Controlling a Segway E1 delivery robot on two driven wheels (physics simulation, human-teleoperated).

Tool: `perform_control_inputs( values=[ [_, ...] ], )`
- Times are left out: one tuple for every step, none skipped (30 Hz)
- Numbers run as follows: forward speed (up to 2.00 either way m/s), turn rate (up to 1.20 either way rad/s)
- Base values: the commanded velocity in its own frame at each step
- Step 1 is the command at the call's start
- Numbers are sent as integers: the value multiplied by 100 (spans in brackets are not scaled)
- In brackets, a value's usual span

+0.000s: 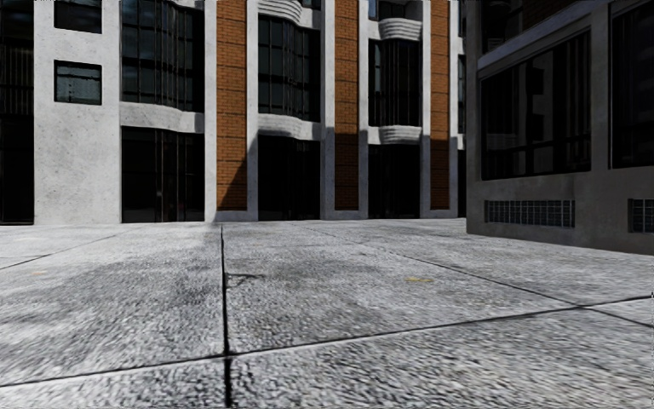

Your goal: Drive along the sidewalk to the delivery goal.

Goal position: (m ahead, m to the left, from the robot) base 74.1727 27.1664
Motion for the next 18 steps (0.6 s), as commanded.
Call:
perform_control_inputs(
  values=[
    [200,0],
    [200,0],
    [200,0],
    [200,0],
    [200,0],
    [200,0],
    [200,0],
    [200,0],
    [200,0],
    [200,0],
    [200,0],
    [200,0],
    [200,0],
    [200,0],
    [200,0],
    [200,0],
    [200,0],
    [200,0]
  ],
)
